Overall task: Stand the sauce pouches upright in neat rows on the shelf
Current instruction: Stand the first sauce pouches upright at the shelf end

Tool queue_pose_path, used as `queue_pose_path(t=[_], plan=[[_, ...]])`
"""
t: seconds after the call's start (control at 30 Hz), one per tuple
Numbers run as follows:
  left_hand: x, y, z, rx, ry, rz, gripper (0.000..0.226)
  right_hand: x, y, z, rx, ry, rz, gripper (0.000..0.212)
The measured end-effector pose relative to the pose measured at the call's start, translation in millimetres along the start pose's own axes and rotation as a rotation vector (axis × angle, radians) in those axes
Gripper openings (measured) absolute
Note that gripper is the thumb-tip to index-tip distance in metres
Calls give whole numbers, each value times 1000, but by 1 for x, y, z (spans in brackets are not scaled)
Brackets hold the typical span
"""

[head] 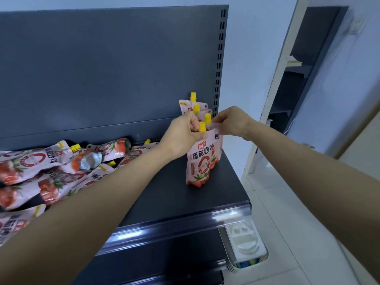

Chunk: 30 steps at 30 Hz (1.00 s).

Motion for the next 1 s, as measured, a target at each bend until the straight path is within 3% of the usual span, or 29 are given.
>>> queue_pose_path(t=[0.23,0.43,0.73,0.8,0.87,1.0], plan=[[-5,-6,-5,34,65,-127,35,7,-6,-9,24,24,20,21],[-9,-1,-7,61,-11,-102,31,14,-12,-16,40,127,-80,40],[13,4,-18,31,-106,-148,18,22,-29,-26,154,274,-211,33],[30,9,-21,-31,-73,-51,16,23,-39,-29,202,307,-271,32],[50,14,-23,-145,-57,195,13,23,-52,-31,259,339,-354,30],[89,25,-29,-345,-18,671,31,21,-86,-37,372,354,-524,32]])
Point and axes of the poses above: each hand's wrist, its own z-axis towards the middle knuckle, its own x-axis out of the back of the hand, y = z × x, the point moved 1 cm from there along z, towards the middle knuckle, and after that the axes turned 8 degrees about -z, right-handed, at the moved point
